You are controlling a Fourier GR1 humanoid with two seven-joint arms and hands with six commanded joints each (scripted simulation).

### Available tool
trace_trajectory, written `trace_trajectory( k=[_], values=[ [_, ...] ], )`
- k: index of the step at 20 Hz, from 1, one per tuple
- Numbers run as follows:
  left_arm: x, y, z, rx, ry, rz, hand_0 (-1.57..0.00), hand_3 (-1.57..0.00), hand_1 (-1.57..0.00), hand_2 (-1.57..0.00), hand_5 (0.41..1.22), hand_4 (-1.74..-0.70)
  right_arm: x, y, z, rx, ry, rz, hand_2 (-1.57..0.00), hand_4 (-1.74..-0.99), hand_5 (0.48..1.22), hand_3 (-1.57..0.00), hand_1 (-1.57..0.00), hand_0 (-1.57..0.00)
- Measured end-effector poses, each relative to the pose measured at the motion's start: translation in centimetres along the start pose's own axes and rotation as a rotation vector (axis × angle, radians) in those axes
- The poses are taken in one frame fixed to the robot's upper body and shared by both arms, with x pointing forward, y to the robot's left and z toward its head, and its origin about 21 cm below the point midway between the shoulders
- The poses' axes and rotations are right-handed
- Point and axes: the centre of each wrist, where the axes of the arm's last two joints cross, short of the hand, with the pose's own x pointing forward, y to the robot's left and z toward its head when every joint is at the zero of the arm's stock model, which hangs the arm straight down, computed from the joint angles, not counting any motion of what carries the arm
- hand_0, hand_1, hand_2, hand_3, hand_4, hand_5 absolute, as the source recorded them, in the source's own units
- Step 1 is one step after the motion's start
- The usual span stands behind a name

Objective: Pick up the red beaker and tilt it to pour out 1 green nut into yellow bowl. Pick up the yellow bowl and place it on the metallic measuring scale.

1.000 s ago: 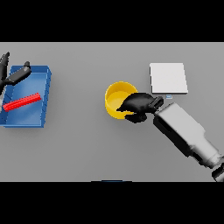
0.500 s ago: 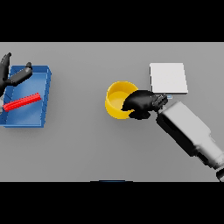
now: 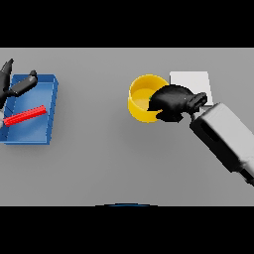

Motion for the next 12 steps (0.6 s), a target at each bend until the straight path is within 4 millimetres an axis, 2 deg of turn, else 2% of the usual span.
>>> trace_trajectory(
  k=[2,4,6,7,12],
  values=[
    [0.0,0.4,-0.1,0.01,0.004,-0.005,0.0,0.0,0.0,0.0,0.723,-0.8,0.2,0.3,0.8,0.005,-0.002,-0.005,-1.56,-1.719,1.22,-1.24,-1.57,-1.57],
    [0.1,0.5,0.0,0.018,-0.014,-0.017,0.0,0.0,0.0,0.0,0.73,-0.8,-0.1,-0.6,1.5,-0.027,0.005,0.029,-1.57,-1.719,1.22,-1.26,-1.57,-1.57],
    [0.0,0.5,0.2,0.021,-0.006,-0.007,0.0,0.0,0.0,0.0,0.741,-0.81,-1.1,-1.5,2.1,-0.06,0.05,0.045,-1.57,-1.72,1.221,-1.33,-1.57,-1.57],
    [0.1,0.5,0.4,0.019,-0.016,-0.007,0.0,0.0,0.0,0.0,0.742,-0.81,-1.8,-2.2,2.4,-0.077,0.075,0.043,-1.57,-1.72,1.221,-1.3,-1.57,-1.57],
    [0.5,0.6,0.9,0.024,0.013,-0.023,0.0,0.0,0.0,0.0,0.743,-0.81,-5.6,-2.4,3.3,-0.117,0.198,-0.001,-1.57,-1.72,1.221,-1.22,-1.57,-1.57]
  ],
)
